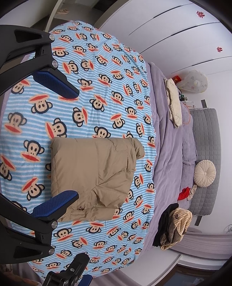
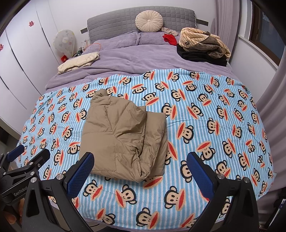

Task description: Fold large clothes

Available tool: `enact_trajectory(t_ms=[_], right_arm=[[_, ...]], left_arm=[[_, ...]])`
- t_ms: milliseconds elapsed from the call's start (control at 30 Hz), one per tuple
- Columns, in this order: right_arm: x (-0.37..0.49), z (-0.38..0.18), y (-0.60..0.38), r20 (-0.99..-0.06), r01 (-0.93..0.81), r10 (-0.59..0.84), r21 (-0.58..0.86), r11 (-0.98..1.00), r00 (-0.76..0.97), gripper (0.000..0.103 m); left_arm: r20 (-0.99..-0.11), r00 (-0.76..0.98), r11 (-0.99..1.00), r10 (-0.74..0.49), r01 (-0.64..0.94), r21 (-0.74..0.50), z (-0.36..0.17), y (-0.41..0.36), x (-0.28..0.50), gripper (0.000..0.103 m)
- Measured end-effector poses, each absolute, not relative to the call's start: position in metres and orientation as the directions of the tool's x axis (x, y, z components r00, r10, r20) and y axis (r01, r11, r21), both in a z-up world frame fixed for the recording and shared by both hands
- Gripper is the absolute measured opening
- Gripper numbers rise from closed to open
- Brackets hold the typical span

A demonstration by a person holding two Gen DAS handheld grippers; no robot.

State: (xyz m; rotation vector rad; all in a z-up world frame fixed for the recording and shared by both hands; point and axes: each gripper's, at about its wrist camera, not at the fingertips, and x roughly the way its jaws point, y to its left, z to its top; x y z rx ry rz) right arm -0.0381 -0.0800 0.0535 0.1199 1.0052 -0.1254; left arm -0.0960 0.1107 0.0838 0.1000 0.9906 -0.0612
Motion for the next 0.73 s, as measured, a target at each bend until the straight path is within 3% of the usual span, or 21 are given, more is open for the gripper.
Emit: enact_trajectory(t_ms=[733], right_arm=[[-0.0377,0.0531,-0.0797,-0.848,0.163,-0.05,0.044,0.986,0.528,0.103]], left_arm=[[-0.839,0.544,0.994,-0.02,0.103,0.043,0.0851,0.1069,-0.0941,0.103]])
